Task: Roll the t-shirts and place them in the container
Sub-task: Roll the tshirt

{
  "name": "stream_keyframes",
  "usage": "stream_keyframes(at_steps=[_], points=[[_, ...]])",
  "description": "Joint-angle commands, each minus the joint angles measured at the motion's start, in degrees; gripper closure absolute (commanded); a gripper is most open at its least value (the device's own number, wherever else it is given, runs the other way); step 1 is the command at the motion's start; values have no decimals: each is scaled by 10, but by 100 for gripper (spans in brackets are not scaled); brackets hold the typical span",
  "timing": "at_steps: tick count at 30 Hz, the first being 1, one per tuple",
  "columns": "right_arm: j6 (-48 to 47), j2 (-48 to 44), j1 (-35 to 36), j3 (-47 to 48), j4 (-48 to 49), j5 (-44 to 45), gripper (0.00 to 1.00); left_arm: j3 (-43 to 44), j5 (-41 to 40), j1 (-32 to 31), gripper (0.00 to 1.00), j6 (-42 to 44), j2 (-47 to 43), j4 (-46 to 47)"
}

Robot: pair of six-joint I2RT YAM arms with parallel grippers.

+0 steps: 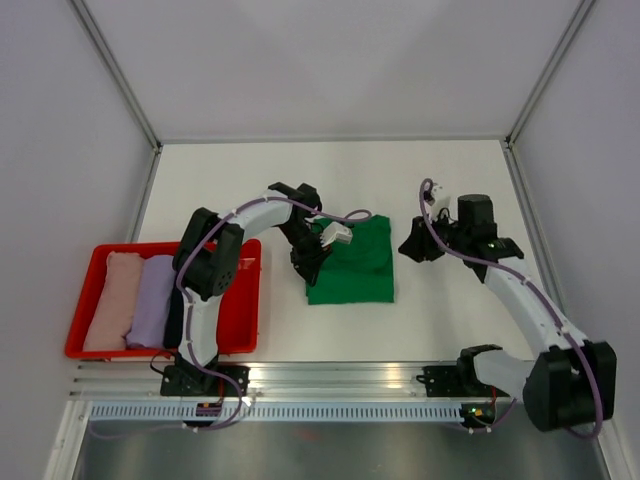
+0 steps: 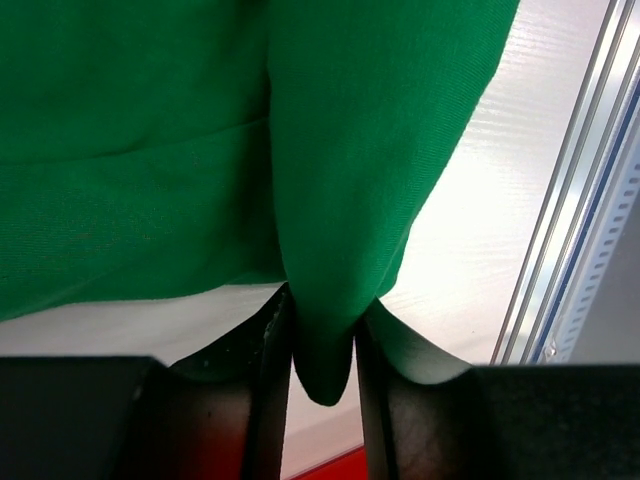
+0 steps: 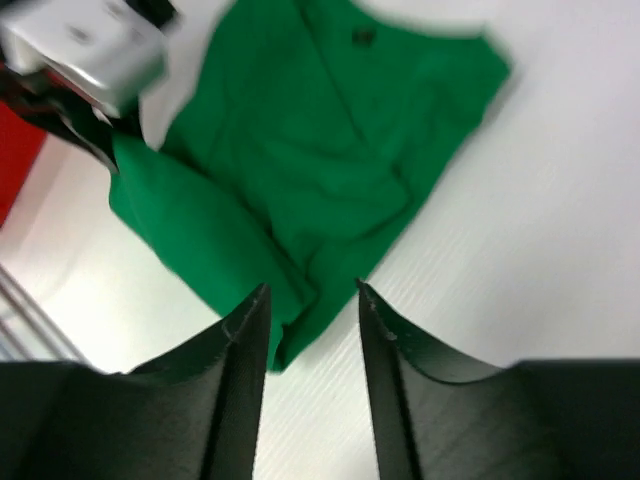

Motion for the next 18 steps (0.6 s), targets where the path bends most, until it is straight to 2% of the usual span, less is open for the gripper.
stream_keyframes(at_steps=[1, 3, 4, 5, 6, 7, 9, 10, 11, 12, 15, 18], points=[[-11, -77, -2, -38, 170, -20, 52, 7, 16, 2, 64, 1, -7, -7], [51, -104, -2, -50, 240, -8, 49, 5, 14, 2, 58, 10, -19, -9], [87, -109, -2, -65, 319, 30, 45, 2, 15, 3, 55, 14, -33, -9], [154, -118, -2, -70, 344, 55, 34, -1, 16, 3, 54, 23, -39, -9], [175, -122, -3, -72, 351, 74, 18, -4, 17, 3, 53, 26, -43, -9], [189, -124, -3, -78, 370, 95, 9, -5, 17, 3, 52, 26, -49, -9], [215, -123, -3, -84, 378, 105, 17, -11, 13, 3, 52, 23, -51, -9], [204, -118, -3, -81, 355, 76, 30, -12, 10, 3, 52, 18, -53, -9], [189, -100, -3, -75, 330, 58, 33, -16, 9, 3, 52, 14, -54, -9], [159, -87, -3, -55, 255, 37, 35, -19, 10, 3, 52, 11, -54, -9], [165, -39, -2, -33, 109, 55, 32, -26, 9, 3, 52, -7, -58, 4], [203, -35, 0, -61, 64, 88, 30, -36, 15, 2, 53, -23, -57, 17]])
